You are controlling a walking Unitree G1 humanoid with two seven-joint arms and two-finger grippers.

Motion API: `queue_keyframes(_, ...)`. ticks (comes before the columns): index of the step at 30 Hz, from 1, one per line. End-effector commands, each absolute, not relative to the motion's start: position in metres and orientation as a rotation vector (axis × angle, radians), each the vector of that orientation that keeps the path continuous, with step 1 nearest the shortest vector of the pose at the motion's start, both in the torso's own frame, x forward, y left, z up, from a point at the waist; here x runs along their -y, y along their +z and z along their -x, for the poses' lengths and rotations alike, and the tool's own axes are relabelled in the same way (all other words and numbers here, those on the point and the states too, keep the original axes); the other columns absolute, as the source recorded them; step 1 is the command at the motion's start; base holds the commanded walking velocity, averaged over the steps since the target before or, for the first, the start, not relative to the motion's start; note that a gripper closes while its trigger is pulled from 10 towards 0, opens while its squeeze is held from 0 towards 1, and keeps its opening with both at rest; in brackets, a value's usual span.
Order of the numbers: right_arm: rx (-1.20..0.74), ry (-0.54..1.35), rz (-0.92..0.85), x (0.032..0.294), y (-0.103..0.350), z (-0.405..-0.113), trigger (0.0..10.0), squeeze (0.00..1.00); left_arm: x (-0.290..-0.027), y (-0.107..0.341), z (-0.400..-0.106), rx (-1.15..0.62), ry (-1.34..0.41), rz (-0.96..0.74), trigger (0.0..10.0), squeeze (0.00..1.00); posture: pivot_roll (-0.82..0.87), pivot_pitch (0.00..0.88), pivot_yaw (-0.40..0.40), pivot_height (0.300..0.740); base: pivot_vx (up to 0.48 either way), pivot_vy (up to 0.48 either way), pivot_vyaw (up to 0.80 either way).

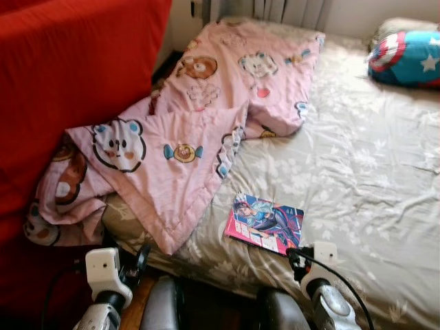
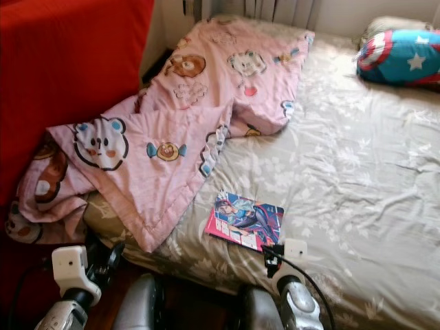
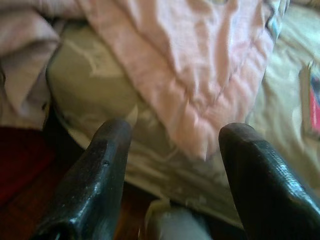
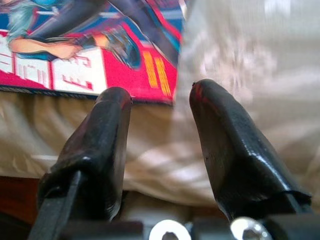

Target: Clean up the room

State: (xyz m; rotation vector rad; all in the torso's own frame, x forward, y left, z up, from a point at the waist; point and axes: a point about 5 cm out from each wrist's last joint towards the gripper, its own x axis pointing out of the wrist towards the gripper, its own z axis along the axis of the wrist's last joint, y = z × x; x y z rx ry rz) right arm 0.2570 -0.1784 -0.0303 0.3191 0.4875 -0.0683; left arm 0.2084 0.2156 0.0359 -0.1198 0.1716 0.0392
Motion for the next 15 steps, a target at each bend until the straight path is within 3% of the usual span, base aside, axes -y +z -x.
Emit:
queue_keyframes(1,-0.507,-0.100,-0.403,0.180,-0.033,-0.255,10.0,0.00,-0.214,0.036,-0.205,-0.184,0.039,0.130,10.0,0.00,0.15,0.234,-0.050,0.592,0.000,0.000,0.00)
queue_keyframes(6,-0.465,-0.124,-0.563,0.184,-0.027,-0.263,10.0,0.00,-0.218,0.044,-0.204,-0.174,0.036,0.112,10.0,0.00,0.16,0.235,-0.043,0.592,0.000,0.000,0.00)
queue_keyframes(15,-0.421,-0.143,-0.630,0.193,-0.021,-0.269,10.0,0.00,-0.219,0.053,-0.202,-0.161,0.028,0.099,10.0,0.00,0.18,0.250,-0.029,0.592,0.000,0.000,0.00)
